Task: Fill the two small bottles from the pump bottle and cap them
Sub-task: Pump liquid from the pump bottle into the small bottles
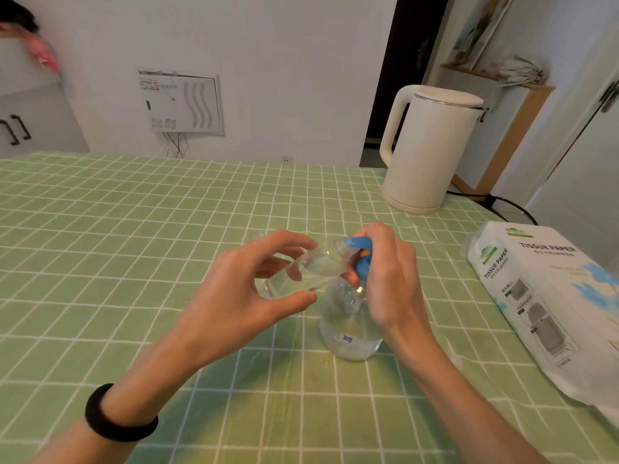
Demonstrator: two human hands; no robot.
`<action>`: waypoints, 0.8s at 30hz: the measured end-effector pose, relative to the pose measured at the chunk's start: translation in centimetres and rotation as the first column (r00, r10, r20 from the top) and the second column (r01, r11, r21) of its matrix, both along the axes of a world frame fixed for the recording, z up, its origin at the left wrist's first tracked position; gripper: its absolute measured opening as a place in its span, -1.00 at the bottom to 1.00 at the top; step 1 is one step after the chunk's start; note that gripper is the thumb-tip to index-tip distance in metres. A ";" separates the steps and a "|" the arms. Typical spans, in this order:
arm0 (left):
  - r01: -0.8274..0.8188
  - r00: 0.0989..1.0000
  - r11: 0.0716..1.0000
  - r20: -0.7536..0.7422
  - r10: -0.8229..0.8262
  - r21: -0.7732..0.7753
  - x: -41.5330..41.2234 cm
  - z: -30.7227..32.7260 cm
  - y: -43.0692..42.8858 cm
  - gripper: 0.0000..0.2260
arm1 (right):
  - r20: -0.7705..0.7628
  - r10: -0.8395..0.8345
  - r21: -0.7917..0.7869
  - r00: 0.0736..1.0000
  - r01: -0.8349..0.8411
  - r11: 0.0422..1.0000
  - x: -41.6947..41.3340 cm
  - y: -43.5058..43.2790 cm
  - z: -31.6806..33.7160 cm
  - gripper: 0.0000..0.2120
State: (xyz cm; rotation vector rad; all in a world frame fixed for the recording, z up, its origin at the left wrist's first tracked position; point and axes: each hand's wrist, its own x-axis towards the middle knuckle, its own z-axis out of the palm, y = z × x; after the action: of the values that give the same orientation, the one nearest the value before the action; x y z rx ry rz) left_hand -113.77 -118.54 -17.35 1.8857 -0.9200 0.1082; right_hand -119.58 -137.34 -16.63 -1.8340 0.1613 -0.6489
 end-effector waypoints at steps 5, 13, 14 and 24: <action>0.011 1.000 1.000 -0.003 -0.011 -0.010 0.0 0.1 0.2 -0.53 | -0.004 -0.011 0.013 1.000 0.011 1.000 0.0 0.1 0.2 -0.50; 0.006 1.000 1.000 0.022 -0.007 0.008 0.1 0.2 0.1 -0.53 | 0.001 -0.016 0.007 1.000 0.016 1.000 0.0 0.2 0.4 -0.52; 0.009 1.000 1.000 0.020 -0.009 0.003 0.1 0.3 0.1 -0.53 | 0.001 -0.022 0.008 1.000 0.022 1.000 -0.1 0.2 0.4 -0.51; 0.006 1.000 1.000 0.026 -0.007 0.008 0.2 0.4 0.1 -0.52 | 0.019 -0.017 0.027 1.000 0.017 0.999 0.2 0.0 0.5 -0.51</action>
State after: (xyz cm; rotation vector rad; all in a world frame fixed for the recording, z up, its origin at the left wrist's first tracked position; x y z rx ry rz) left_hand -113.59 -118.41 -16.98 1.8923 -0.9453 0.1258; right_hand -119.39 -137.30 -16.18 -1.8019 0.1725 -0.6728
